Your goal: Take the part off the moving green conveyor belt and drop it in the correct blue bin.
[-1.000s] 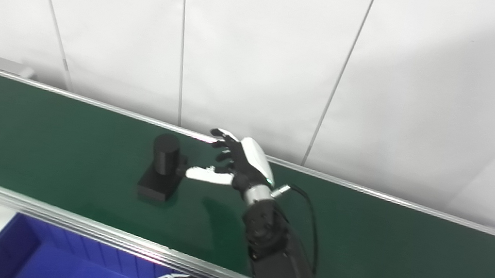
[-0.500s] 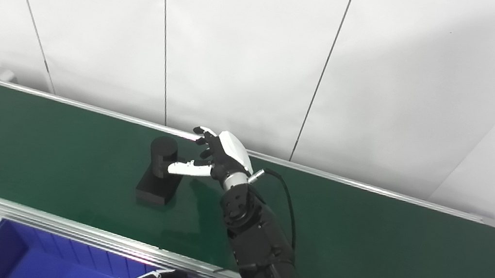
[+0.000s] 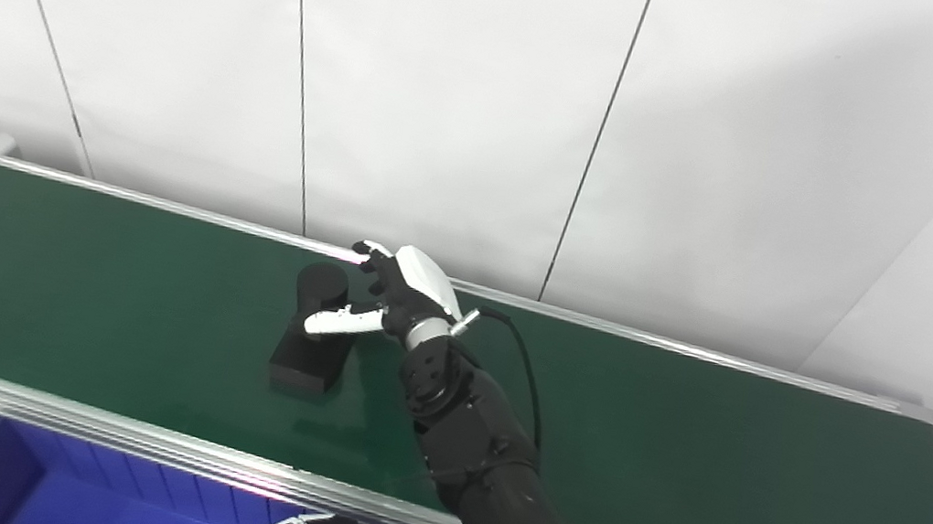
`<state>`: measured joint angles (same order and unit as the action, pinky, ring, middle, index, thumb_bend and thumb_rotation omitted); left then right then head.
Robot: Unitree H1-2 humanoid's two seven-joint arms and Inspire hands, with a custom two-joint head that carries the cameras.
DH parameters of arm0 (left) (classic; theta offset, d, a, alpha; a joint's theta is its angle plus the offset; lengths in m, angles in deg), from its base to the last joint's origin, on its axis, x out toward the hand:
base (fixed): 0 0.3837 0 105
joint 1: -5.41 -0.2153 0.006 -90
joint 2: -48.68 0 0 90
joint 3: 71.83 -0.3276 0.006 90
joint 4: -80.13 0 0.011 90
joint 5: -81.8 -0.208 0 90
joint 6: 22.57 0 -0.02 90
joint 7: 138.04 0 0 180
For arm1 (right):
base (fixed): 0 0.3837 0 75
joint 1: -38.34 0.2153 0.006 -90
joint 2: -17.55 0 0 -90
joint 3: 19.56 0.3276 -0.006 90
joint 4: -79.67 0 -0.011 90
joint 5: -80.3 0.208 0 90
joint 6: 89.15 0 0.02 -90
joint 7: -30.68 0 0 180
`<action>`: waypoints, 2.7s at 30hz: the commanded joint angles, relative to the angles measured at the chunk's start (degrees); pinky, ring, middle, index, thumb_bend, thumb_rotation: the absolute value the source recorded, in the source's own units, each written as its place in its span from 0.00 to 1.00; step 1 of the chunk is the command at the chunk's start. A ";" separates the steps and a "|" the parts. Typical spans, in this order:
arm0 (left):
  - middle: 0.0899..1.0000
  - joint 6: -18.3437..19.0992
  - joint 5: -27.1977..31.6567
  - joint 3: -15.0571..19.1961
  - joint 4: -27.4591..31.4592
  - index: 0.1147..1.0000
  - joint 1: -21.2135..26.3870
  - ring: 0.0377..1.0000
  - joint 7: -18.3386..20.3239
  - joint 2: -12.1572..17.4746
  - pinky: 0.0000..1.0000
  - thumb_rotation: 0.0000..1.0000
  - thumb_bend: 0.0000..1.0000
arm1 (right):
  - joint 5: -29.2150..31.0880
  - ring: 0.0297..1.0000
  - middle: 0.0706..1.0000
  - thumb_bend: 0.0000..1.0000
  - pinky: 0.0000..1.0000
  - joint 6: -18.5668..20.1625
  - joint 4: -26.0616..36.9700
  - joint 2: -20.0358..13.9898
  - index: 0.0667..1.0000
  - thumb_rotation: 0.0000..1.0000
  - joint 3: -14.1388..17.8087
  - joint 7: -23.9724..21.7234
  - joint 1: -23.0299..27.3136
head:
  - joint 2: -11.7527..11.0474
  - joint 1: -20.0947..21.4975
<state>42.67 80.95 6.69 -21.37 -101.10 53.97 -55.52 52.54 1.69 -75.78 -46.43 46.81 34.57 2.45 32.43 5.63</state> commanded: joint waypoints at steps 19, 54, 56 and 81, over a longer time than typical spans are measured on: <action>0.76 -2.16 0.50 -1.87 2.71 0.76 -0.71 0.71 -1.51 0.12 0.65 0.28 0.92 | -1.99 0.45 0.54 0.56 0.47 -8.66 -7.00 3.50 0.70 0.01 -3.01 11.95 2.67 | 1.21 -1.13; 0.76 -2.16 3.69 3.19 3.27 0.78 -0.31 0.81 3.73 -0.14 0.83 0.27 0.89 | -1.71 0.37 0.48 0.49 0.30 2.77 54.42 -11.57 0.54 0.00 2.22 4.42 -27.97 | 7.86 3.89; 0.78 -2.16 3.72 3.91 3.66 0.78 -0.46 0.81 3.92 0.01 0.81 0.27 0.88 | -0.86 0.39 0.50 0.48 0.29 4.76 60.80 -12.82 0.53 0.00 3.58 2.02 -31.49 | 8.65 4.13; 0.77 -2.12 4.67 6.00 9.67 0.76 -0.81 0.79 4.16 0.78 0.75 0.28 0.92 | 0.10 0.37 0.47 0.48 0.29 11.41 87.43 -23.25 0.55 0.00 9.10 -13.38 -59.57 | 18.14 4.44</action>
<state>42.68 85.40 12.67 -13.52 -102.48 58.44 -55.19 52.88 14.17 11.18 -69.52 55.97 21.06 -57.60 50.36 10.02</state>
